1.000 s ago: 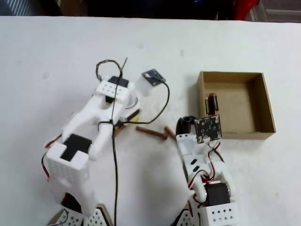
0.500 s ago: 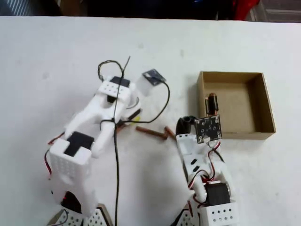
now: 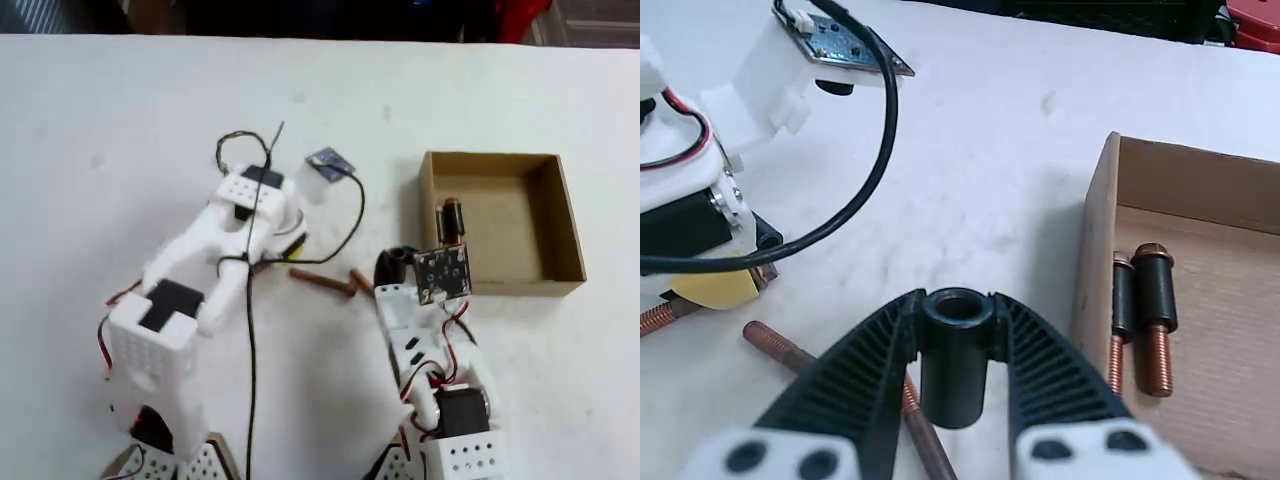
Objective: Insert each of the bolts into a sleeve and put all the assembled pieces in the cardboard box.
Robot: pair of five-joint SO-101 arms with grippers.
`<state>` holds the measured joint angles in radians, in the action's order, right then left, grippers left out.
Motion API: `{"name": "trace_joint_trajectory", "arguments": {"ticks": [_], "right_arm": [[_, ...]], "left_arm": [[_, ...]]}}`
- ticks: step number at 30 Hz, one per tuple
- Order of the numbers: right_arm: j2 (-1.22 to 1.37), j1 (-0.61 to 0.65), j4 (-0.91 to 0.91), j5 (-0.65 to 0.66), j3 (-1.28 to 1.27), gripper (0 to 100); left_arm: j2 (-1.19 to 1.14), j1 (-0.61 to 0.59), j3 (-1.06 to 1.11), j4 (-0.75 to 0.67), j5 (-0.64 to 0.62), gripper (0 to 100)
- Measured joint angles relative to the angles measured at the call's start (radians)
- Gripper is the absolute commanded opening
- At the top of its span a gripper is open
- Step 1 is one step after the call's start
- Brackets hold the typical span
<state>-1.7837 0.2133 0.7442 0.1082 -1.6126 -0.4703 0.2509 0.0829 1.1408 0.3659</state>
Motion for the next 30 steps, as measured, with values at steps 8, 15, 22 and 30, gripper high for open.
{"name": "trace_joint_trajectory", "arguments": {"ticks": [8, 15, 22, 30], "right_arm": [[-0.002, -0.002, 0.000, 0.000, -0.020, 1.9], [-0.002, -0.002, 0.000, 0.000, -0.020, 1.9], [-0.002, -0.002, 0.000, 0.000, -0.020, 1.8], [-0.002, 0.005, 0.000, 0.000, -0.020, 1.8]], "left_arm": [[-0.006, -0.003, -0.084, 0.143, 0.000, 2], [0.091, -0.005, -0.176, 0.373, 0.000, 2], [0.259, -0.023, -0.178, 0.496, -0.120, 2], [0.407, -0.071, -0.178, 0.603, -0.132, 2]]}}
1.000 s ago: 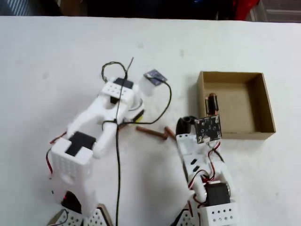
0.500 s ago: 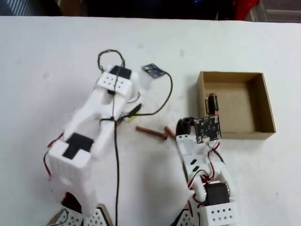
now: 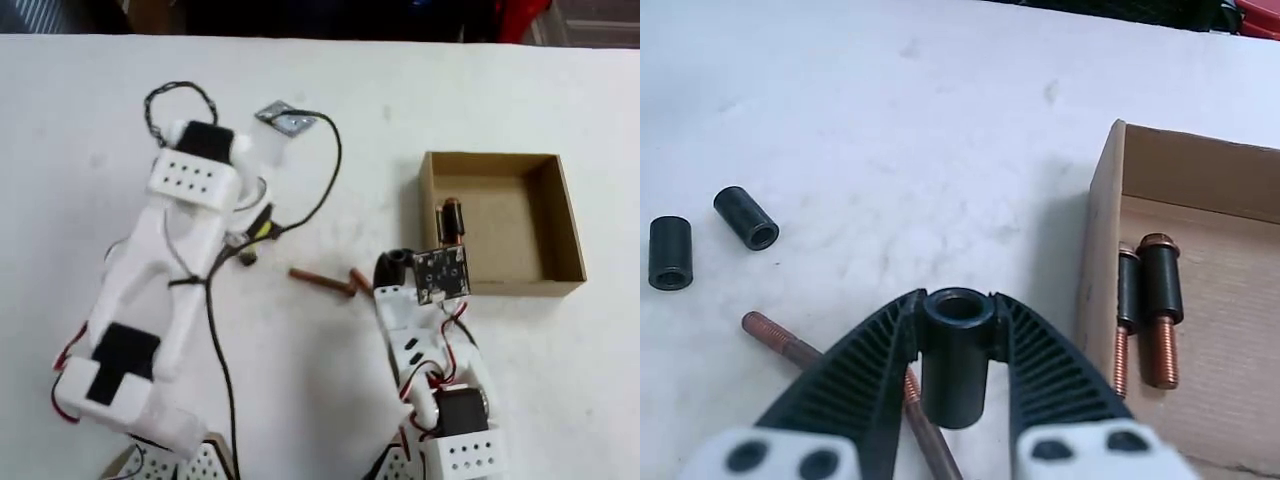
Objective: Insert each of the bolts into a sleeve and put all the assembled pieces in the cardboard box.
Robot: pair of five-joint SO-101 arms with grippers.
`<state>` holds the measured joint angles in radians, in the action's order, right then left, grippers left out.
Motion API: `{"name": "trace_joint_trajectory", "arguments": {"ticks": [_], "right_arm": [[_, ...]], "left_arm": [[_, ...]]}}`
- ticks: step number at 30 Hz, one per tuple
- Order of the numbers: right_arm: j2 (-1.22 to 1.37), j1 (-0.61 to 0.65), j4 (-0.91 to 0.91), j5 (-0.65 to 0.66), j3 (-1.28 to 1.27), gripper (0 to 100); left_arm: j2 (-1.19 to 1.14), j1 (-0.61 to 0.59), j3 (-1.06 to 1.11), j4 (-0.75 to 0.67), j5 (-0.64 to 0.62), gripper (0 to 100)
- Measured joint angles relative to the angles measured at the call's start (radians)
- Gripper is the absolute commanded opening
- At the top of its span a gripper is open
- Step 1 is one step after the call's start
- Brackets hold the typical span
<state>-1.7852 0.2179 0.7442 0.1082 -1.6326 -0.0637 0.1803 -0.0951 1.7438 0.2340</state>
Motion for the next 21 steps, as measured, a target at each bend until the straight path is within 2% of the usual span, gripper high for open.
{"name": "trace_joint_trajectory", "arguments": {"ticks": [4, 10, 21], "right_arm": [[0.000, 0.083, 0.000, 0.000, 0.000, 1.8], [0.000, 0.184, -0.005, 0.000, 0.000, 1.7], [0.000, 0.310, -0.206, 0.000, -0.048, 1.7]], "left_arm": [[0.089, -0.002, 0.011, 0.020, -0.002, 2], [0.265, -0.003, 0.193, 0.020, -0.003, 2], [0.661, -0.003, 0.466, -0.120, -0.003, 2]]}}
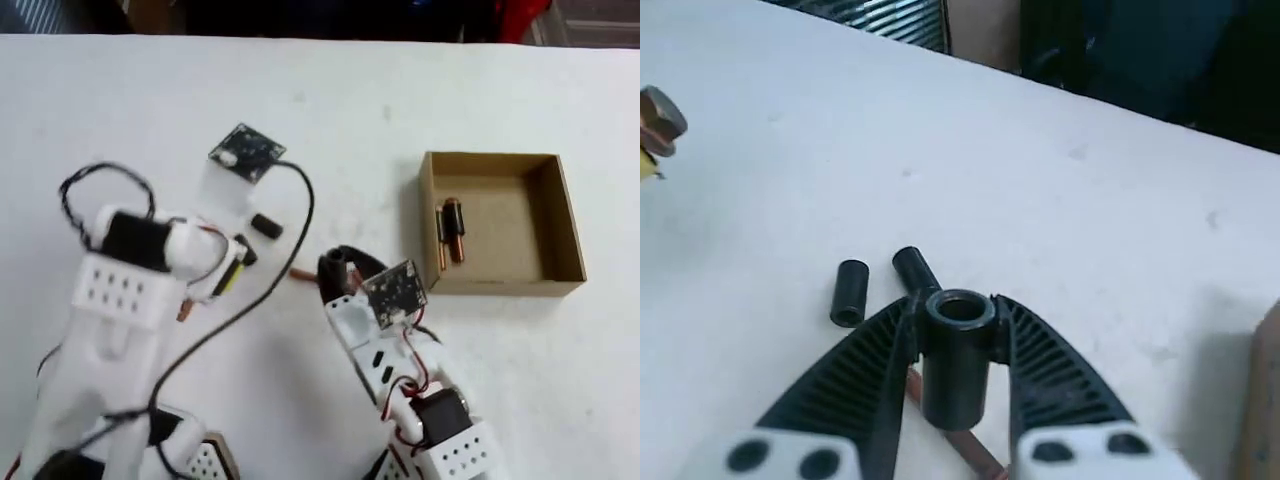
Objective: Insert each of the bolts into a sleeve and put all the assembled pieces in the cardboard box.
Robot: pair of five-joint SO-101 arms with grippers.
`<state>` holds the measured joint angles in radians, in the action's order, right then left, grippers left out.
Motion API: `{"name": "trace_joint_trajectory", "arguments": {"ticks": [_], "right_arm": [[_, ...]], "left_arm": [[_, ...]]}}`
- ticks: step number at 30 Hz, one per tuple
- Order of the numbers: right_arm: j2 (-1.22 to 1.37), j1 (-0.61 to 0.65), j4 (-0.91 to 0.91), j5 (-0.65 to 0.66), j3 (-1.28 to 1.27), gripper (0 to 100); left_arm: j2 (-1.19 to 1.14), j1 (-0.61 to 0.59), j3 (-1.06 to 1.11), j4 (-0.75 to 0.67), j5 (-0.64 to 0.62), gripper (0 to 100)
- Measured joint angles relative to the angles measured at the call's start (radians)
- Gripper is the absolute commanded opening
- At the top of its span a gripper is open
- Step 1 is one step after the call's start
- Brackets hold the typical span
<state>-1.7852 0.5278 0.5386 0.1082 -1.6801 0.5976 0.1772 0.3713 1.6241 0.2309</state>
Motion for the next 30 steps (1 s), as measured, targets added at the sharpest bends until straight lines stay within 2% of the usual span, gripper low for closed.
{"name": "trace_joint_trajectory", "arguments": {"ticks": [12, 19, 30], "right_arm": [[0.000, 0.101, -0.160, 0.000, -0.002, 1.7], [0.000, 0.147, -0.233, 0.000, -0.002, 1.7], [0.000, 0.173, -0.242, 0.000, -0.002, 1.7]], "left_arm": [[0.227, -0.006, 0.146, -0.222, -0.005, 2], [0.377, -0.006, 0.253, -0.397, -0.129, 2], [0.594, -0.006, 0.414, -0.684, -0.272, 2]]}}
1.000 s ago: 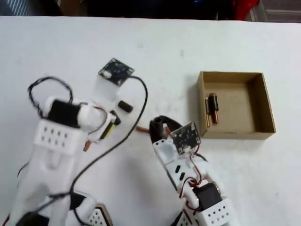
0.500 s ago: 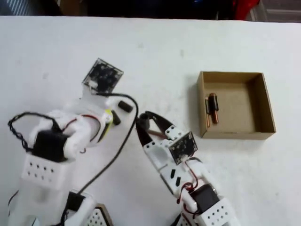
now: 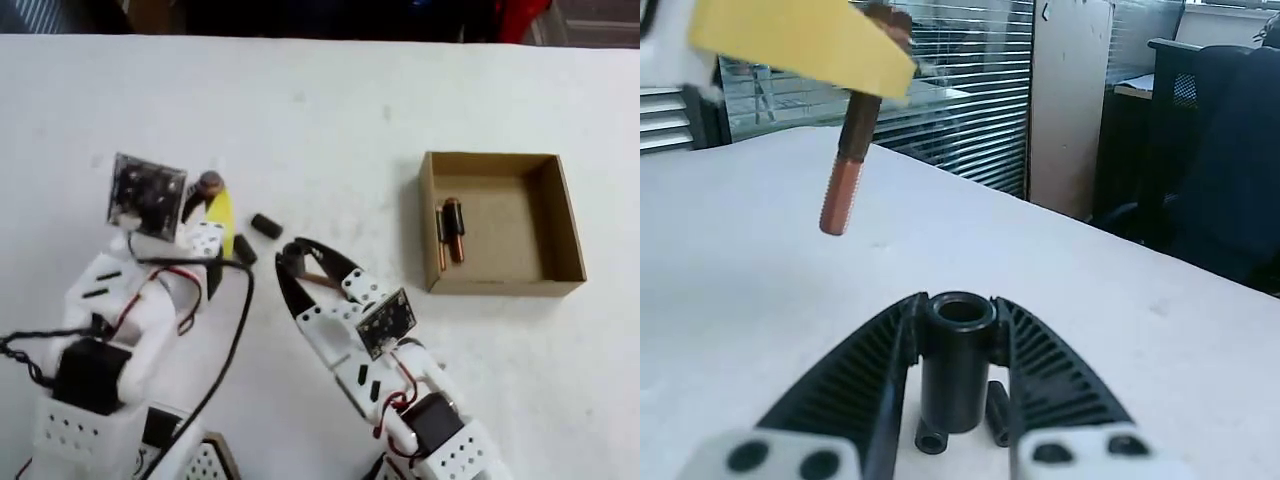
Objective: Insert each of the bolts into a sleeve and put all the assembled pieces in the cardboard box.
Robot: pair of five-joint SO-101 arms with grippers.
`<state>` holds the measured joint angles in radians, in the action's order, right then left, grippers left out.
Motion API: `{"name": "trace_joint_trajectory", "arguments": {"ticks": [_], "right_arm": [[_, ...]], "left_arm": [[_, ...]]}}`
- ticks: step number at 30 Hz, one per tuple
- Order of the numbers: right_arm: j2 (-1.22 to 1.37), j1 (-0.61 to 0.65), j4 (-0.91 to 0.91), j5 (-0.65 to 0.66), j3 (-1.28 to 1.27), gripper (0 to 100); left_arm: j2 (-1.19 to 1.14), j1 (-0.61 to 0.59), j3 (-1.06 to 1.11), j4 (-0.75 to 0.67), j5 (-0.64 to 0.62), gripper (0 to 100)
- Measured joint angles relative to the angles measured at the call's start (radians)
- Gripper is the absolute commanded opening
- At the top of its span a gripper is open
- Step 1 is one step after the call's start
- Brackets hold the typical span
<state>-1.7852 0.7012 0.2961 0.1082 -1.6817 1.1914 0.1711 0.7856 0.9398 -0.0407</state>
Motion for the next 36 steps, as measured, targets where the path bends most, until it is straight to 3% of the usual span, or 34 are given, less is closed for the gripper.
{"name": "trace_joint_trajectory", "arguments": {"ticks": [12, 23, 30, 36], "right_arm": [[0.000, 0.000, 0.020, 0.000, 0.000, 1.7], [0.000, 0.000, 0.058, 0.000, 0.000, 1.7], [0.000, 0.000, 0.008, 0.000, 0.000, 1.7], [0.000, 0.000, -0.009, 0.000, 0.000, 1.7]], "left_arm": [[0.150, 0.002, 0.021, -0.095, -0.078, 2], [0.187, 0.256, 0.021, -0.095, -0.081, 2], [0.190, 0.285, 0.038, -0.101, -0.081, 2], [0.193, 0.290, 0.199, -0.270, -0.084, 2]]}}
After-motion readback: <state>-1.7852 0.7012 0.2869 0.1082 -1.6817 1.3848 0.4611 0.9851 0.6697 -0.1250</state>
